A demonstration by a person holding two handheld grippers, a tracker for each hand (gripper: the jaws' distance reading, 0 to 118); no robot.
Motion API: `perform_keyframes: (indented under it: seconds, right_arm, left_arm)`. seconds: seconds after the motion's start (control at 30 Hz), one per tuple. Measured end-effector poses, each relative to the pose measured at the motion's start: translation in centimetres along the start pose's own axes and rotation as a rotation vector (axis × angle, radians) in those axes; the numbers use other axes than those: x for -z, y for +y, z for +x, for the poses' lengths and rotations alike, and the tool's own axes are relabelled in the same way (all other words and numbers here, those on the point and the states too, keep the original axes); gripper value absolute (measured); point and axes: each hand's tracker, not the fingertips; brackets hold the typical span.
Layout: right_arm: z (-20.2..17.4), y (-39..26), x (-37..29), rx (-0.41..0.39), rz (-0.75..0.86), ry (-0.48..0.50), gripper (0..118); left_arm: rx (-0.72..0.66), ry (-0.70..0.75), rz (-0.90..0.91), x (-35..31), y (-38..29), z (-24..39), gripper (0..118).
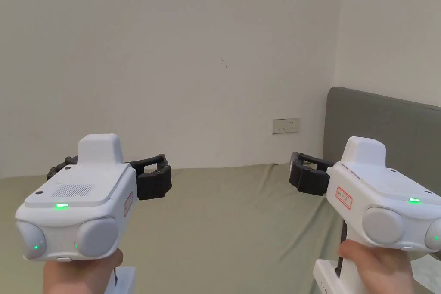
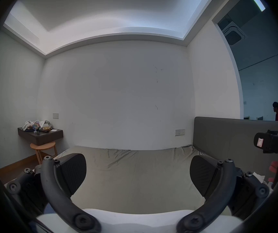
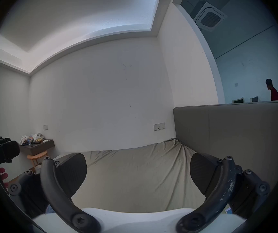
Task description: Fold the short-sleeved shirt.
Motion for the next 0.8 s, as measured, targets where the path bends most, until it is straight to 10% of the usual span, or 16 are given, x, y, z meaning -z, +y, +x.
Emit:
perform_keyframes:
  seconds: [0.8]
  right_arm:
    - [0.74,0.0,-0.56,0.027,-0.012,-0.015,118]
  left_arm:
    - [-0.018,-0.016,-0.002,-0.39,0.17,0.74,118]
